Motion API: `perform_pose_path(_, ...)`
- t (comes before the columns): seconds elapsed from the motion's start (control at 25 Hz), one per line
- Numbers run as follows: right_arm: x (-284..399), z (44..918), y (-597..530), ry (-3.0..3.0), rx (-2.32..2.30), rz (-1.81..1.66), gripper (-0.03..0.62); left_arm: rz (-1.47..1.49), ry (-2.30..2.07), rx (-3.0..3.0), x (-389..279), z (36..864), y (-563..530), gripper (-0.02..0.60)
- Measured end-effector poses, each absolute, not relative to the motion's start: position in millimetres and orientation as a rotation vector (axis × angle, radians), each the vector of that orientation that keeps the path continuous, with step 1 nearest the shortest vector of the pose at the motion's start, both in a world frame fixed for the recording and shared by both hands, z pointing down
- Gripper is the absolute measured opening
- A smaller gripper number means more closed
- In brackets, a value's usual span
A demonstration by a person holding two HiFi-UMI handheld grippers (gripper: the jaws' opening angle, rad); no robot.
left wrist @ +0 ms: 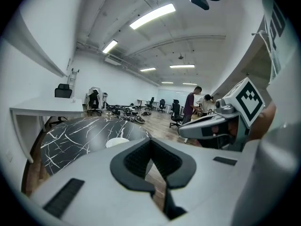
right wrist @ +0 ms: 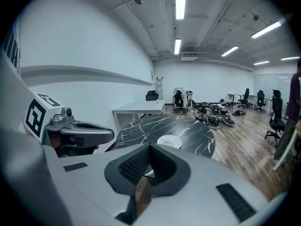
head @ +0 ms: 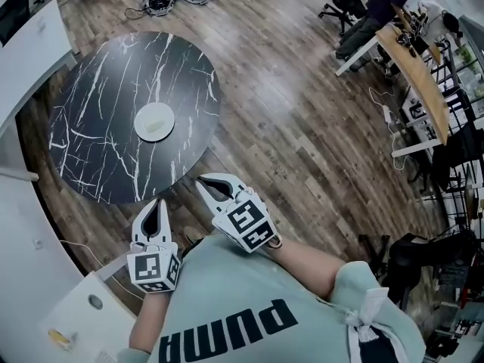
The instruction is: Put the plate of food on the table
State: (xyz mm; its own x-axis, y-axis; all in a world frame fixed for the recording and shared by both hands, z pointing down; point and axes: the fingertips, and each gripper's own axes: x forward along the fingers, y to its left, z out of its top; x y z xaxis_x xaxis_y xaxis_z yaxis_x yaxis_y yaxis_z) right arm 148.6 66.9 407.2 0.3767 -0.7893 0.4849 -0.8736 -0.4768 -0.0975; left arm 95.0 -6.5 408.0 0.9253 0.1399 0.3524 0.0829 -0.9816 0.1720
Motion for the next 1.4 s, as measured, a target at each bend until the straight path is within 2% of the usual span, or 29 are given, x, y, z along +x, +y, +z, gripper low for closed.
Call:
perform_pose_path(0.68,197.4,405.8,163.2,-1.718,2.356,0.631,0.009,0.628,-0.084,3.003,129.8,392.7,89.3,0.006)
perform_pose_path(1.4,187.3,400.4,202.2,-1.982,2.096,0.483,0.009,0.617,-0.554,2.897,91.6,408.2,155.1,0.006)
